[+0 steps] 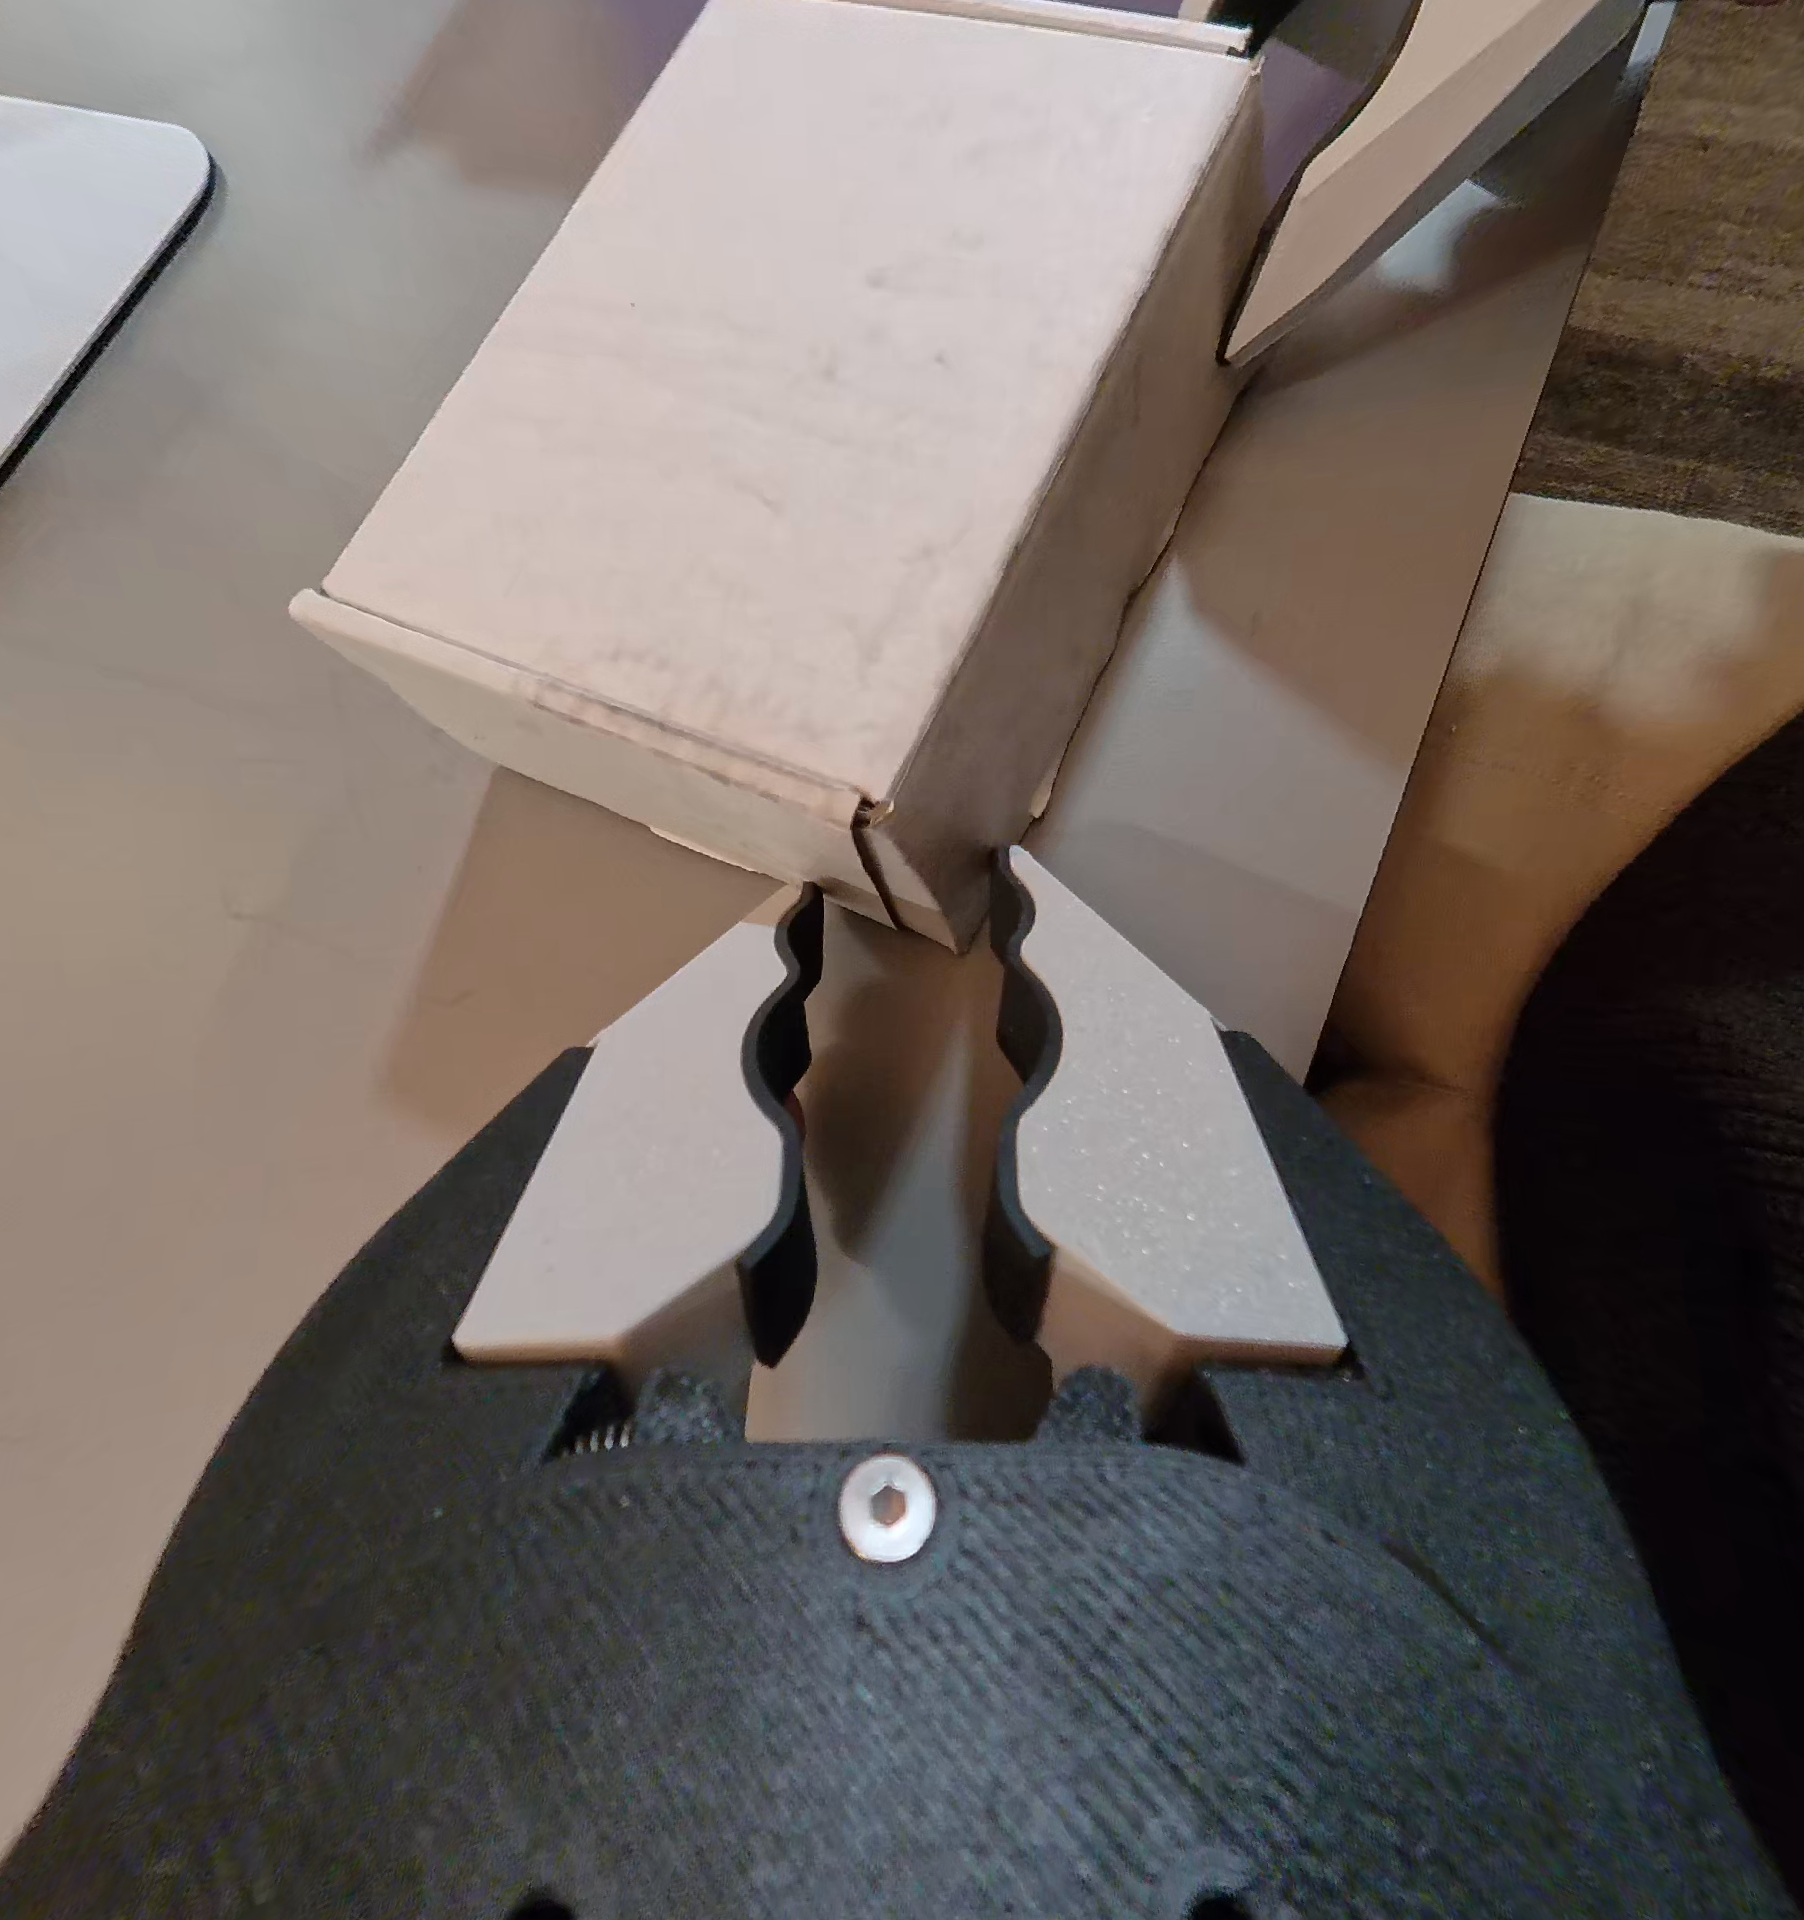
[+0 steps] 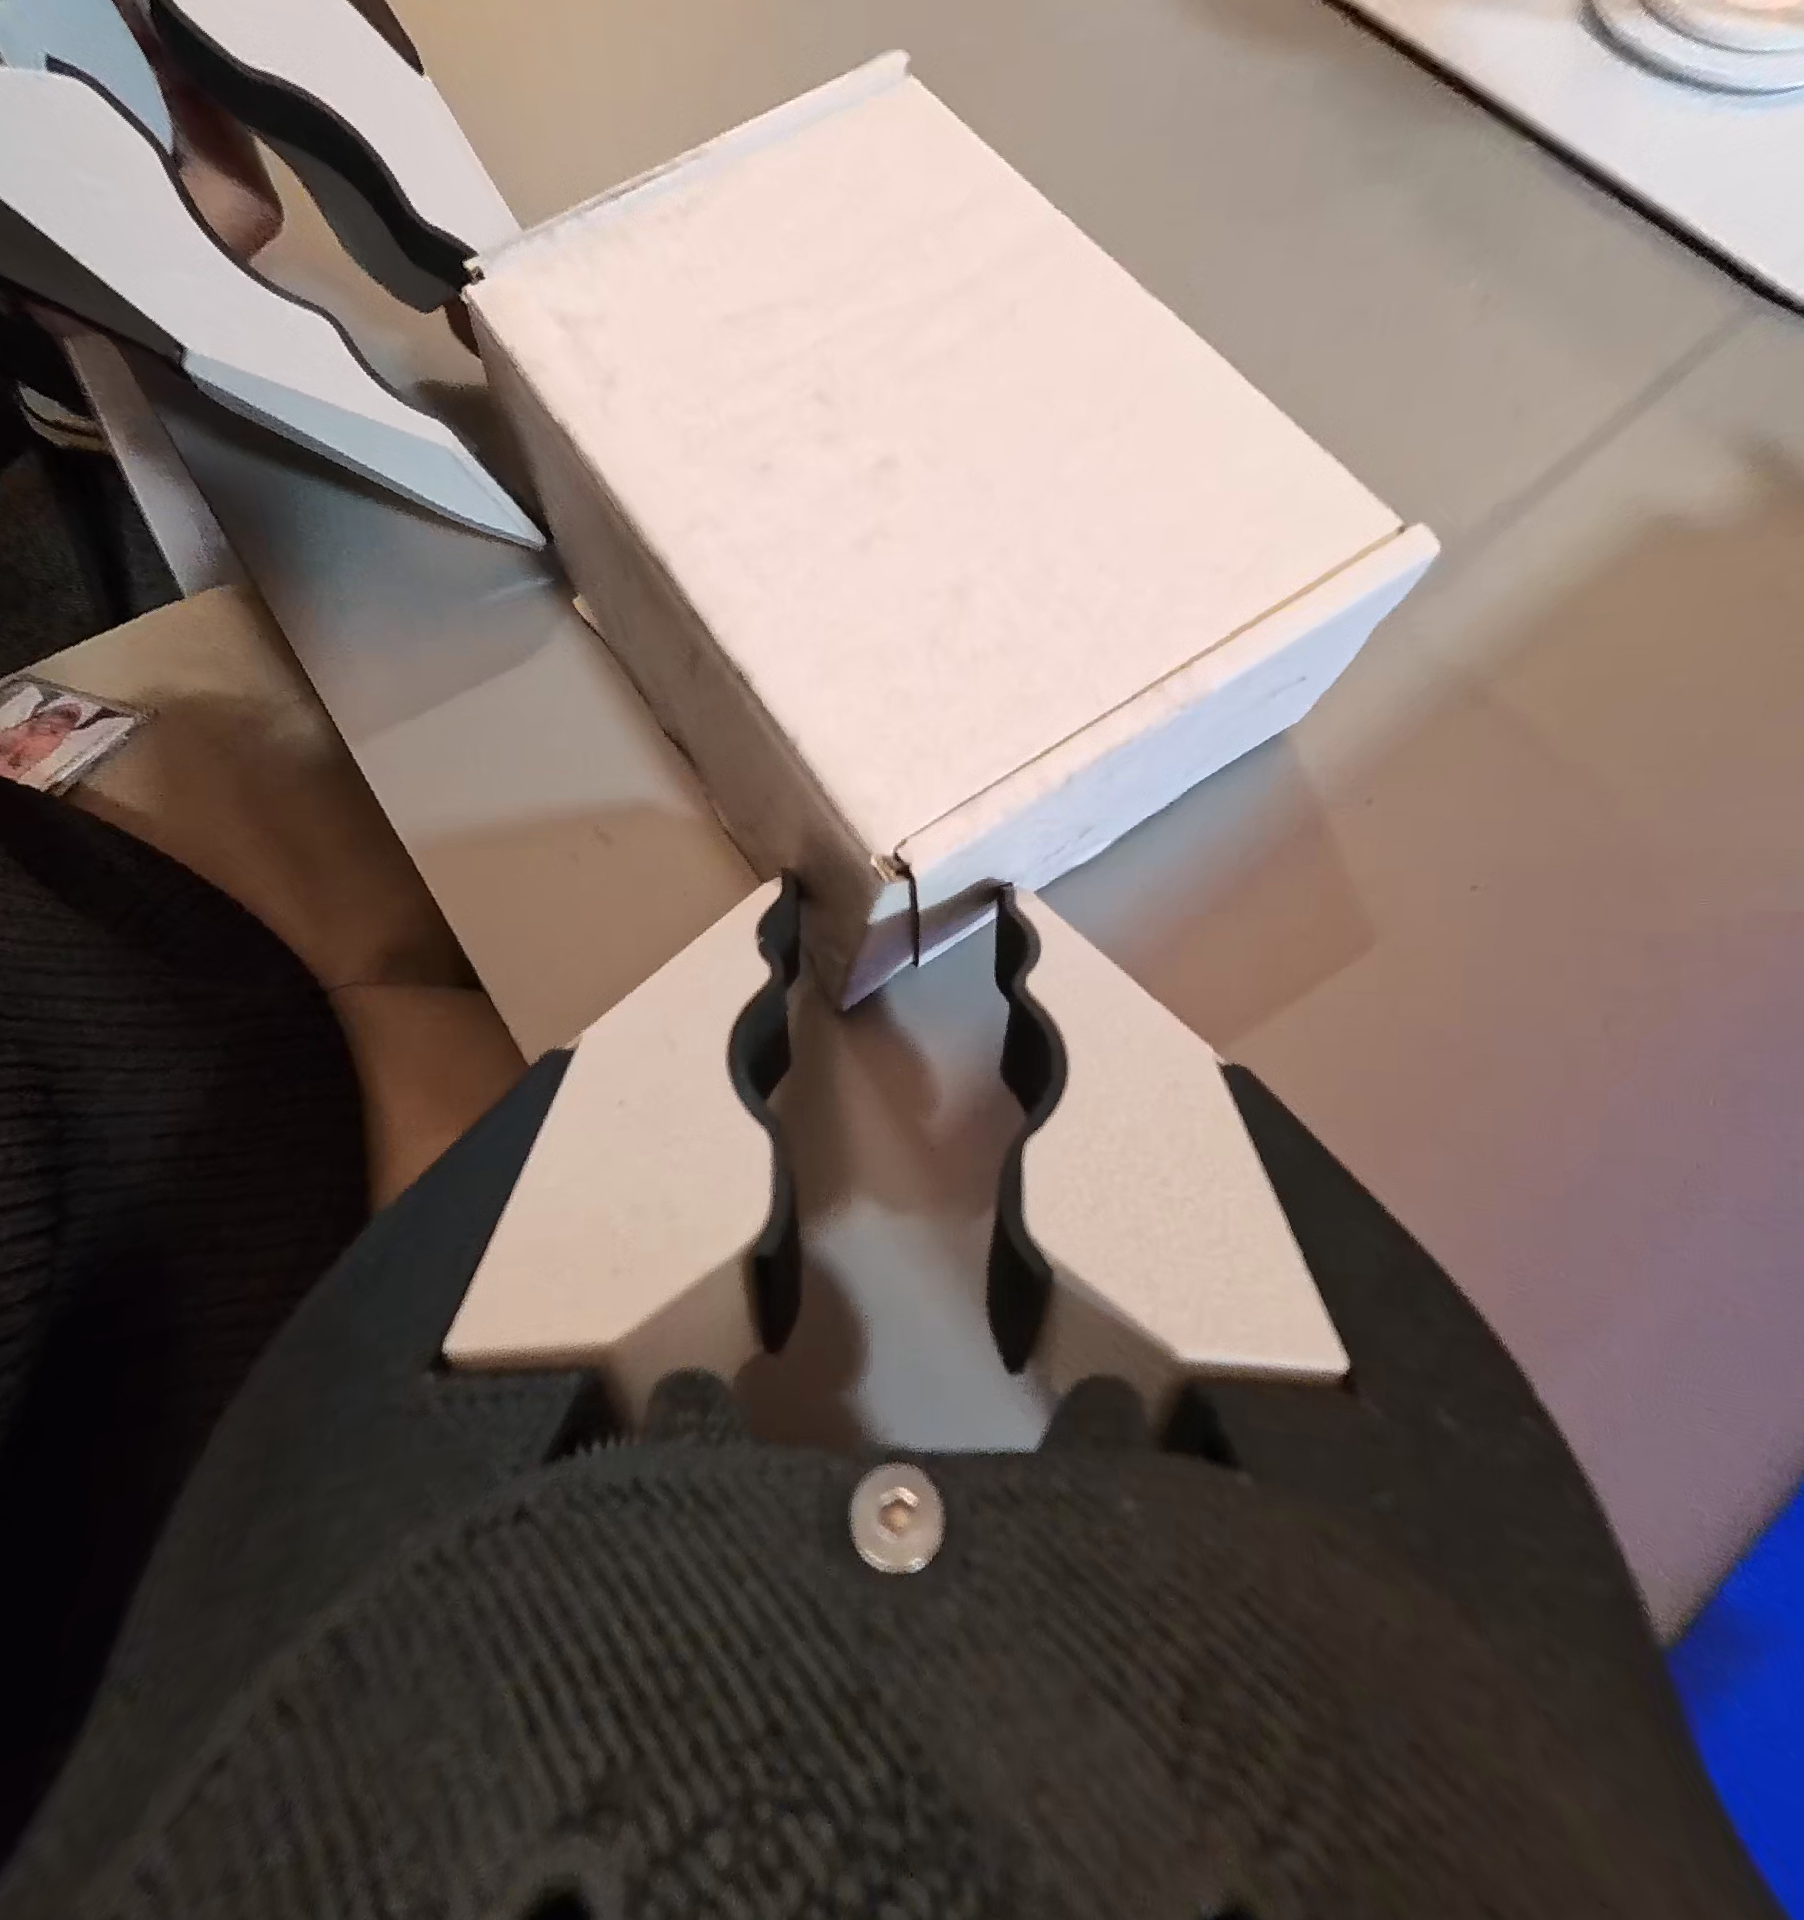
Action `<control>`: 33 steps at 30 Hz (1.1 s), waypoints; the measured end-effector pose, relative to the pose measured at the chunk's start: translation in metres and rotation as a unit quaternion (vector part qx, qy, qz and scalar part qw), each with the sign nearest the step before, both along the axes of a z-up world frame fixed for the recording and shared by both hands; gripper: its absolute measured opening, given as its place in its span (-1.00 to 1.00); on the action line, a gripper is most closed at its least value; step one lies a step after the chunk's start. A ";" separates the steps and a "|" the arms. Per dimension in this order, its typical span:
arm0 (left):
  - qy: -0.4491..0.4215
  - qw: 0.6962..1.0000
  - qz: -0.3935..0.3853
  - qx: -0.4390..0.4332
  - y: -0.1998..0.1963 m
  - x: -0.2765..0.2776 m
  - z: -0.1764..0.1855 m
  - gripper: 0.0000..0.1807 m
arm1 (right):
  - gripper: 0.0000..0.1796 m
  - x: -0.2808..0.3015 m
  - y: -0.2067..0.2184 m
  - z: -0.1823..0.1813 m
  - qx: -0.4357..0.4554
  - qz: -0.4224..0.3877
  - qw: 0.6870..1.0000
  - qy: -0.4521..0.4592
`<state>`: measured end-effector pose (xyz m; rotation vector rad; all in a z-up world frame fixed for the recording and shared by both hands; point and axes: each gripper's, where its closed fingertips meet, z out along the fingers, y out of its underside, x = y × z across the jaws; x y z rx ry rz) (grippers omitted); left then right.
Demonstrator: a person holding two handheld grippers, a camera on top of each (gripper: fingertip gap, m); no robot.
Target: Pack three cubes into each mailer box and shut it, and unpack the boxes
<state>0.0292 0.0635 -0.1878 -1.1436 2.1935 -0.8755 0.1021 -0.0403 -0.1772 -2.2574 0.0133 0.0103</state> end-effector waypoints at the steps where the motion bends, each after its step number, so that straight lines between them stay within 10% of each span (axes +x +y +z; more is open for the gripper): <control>1: -0.001 1.000 0.001 0.002 0.000 0.000 0.000 -0.65 | -0.58 0.001 0.001 0.000 0.008 0.000 1.000 0.000; 9: -0.006 0.999 -0.010 0.038 -0.001 -0.002 -0.005 -0.62 | -0.35 0.004 -0.006 -0.010 -0.009 0.016 1.000 -0.018; 33: 0.023 1.000 -0.010 0.005 0.006 -0.007 -0.007 -0.63 | -0.70 -0.023 -0.010 -0.013 -0.023 0.093 0.995 -0.039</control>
